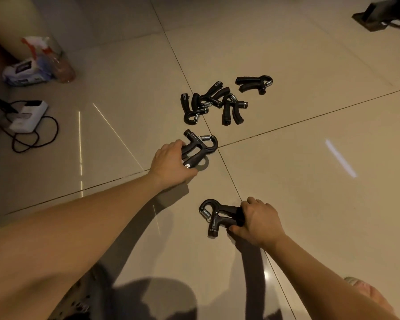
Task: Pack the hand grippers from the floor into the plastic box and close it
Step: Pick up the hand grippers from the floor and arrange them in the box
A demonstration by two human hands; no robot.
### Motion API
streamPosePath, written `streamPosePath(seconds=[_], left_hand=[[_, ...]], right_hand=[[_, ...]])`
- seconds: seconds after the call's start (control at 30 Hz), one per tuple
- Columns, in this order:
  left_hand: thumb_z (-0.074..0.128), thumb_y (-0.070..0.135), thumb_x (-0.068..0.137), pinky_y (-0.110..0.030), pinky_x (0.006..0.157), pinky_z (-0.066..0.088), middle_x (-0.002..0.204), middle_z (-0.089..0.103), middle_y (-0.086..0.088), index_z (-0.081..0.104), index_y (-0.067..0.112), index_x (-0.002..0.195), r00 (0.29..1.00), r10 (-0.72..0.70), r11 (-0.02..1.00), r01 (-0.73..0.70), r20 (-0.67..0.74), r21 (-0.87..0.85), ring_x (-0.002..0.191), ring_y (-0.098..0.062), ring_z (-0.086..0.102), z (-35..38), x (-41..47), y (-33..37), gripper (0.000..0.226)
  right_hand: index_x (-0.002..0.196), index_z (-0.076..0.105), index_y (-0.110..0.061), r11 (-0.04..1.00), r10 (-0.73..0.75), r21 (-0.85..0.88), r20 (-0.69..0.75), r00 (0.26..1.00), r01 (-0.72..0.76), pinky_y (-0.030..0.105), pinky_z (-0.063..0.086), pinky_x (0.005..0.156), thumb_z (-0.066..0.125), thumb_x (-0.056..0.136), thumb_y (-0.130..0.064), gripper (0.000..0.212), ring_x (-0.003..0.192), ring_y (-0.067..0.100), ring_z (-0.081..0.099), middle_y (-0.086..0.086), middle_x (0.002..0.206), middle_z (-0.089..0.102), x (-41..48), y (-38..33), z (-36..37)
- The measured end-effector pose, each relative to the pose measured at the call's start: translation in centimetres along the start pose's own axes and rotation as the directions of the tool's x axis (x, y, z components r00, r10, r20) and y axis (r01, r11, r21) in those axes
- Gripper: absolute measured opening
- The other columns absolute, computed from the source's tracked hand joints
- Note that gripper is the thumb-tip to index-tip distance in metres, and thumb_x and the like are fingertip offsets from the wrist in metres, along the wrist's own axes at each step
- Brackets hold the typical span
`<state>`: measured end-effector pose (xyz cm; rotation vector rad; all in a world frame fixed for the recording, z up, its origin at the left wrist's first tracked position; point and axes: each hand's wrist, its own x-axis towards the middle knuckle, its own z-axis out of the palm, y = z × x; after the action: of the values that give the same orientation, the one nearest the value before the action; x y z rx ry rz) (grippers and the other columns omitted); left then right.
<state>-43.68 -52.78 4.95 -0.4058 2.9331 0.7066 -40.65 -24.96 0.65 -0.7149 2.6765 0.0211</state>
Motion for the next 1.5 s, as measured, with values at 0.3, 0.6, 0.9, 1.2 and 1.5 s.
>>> streamPosePath(seconds=[0.3,0.6,0.9,1.2,1.5], left_hand=[[0.08,0.063,0.067,-0.039,0.085,0.05,0.108,0.06,0.008,0.051,0.025,0.124,0.972,0.183,0.979,-0.194,-0.146,-0.059,0.097,-0.017,0.055,-7.6,-10.6,5.9,0.074],[0.083,0.057,0.069,-0.038,0.084,0.049,0.108,0.064,0.005,0.056,0.025,0.122,0.93,0.266,0.956,-0.288,-0.254,-0.056,0.098,-0.019,0.058,-15.7,-23.3,13.5,0.068],[0.086,0.052,0.068,-0.032,0.078,0.048,0.104,0.061,0.014,0.053,0.034,0.114,0.913,0.26,0.924,-0.33,-0.313,-0.194,0.097,-0.012,0.058,-19.6,-36.7,20.8,0.06],[0.086,0.054,0.066,-0.04,0.08,0.057,0.109,0.067,0.007,0.056,0.029,0.118,0.913,0.252,0.847,-0.369,-0.322,-0.383,0.093,-0.015,0.066,-16.4,-45.8,25.7,0.065],[0.085,0.053,0.07,-0.038,0.082,0.052,0.113,0.06,0.006,0.054,0.027,0.123,0.804,0.535,0.739,-0.594,-0.258,-0.319,0.104,-0.018,0.057,-13.1,-54.8,35.1,0.067]], right_hand=[[0.091,0.059,-0.024,0.985,0.165,0.068,-0.065,0.984,-0.161,0.025,0.045,0.055,0.06,0.077,-0.073,0.051,0.065,0.013,0.056,-0.006,0.077,0.055,-8.9,0.7,-6.5],[0.094,0.059,-0.023,0.98,0.188,0.123,-0.352,0.917,-0.154,0.026,0.043,0.058,0.064,0.078,-0.07,0.049,0.069,0.013,0.054,-0.007,0.078,0.05,-22.6,1.5,-16.0],[0.097,0.06,-0.024,0.993,0.114,0.072,-0.553,0.825,-0.089,0.026,0.038,0.057,0.066,0.081,-0.065,0.044,0.069,0.012,0.05,-0.007,0.082,0.051,-36.6,1.0,-21.4],[0.104,0.061,-0.024,0.986,0.154,0.04,-0.557,0.816,-0.159,0.025,0.043,0.063,0.067,0.081,-0.066,0.048,0.074,0.012,0.051,-0.005,0.089,0.054,-49.8,-0.4,-20.4],[0.107,0.066,-0.024,0.929,0.308,0.018,-0.592,0.745,-0.37,0.029,0.052,0.068,0.068,0.08,-0.067,0.051,0.082,0.013,0.055,-0.007,0.098,0.06,-66.5,3.0,-19.1]])
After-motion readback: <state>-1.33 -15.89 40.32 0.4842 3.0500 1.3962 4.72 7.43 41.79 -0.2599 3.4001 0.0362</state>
